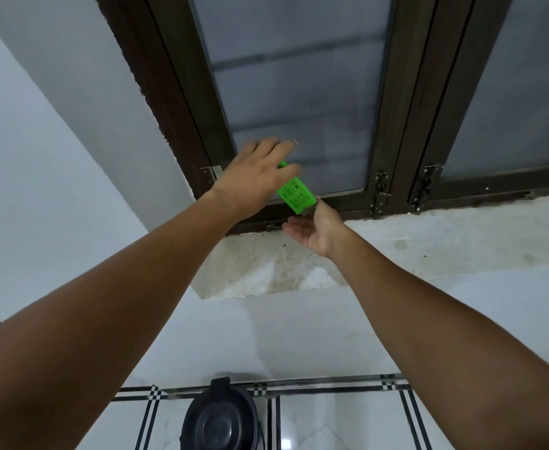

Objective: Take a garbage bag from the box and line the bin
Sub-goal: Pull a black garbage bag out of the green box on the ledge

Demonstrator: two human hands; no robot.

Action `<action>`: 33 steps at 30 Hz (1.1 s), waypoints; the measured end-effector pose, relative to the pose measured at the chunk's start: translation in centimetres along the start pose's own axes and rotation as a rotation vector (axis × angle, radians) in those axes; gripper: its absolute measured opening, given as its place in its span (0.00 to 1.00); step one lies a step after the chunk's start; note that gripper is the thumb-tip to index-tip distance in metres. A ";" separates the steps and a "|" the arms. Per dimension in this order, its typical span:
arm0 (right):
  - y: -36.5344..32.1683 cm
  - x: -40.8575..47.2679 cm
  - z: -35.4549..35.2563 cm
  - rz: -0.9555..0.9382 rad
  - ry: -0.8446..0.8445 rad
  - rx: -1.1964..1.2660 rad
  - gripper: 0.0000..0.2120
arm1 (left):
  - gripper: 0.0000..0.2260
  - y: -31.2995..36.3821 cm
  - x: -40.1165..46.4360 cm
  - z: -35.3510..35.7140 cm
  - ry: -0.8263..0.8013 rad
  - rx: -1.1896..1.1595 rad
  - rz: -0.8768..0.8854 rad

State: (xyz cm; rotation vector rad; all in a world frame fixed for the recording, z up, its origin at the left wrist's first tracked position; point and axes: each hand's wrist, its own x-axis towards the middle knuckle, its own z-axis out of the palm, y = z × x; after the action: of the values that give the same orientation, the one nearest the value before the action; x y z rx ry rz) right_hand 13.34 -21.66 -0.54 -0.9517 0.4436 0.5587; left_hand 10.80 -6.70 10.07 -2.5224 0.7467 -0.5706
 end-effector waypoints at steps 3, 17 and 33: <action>-0.2 -0.1 -0.4 0.013 -0.036 0.081 0.23 | 0.25 -0.4 0.1 -0.4 0.018 -0.015 0.026; -1.3 -0.1 -0.8 -0.190 0.144 -0.019 0.06 | 0.25 -1.6 -2.1 2.6 -0.220 -0.289 -0.243; -1.7 0.3 -2.2 -0.548 0.387 -0.191 0.07 | 0.28 3.8 -7.2 11.3 -0.510 -0.332 -0.540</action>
State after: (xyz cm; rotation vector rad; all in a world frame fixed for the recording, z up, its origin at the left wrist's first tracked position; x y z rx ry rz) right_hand 14.41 -24.29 -0.77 -1.3127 0.4523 -0.0878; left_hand 9.38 -2.00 -2.92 -3.0001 -0.0407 0.0657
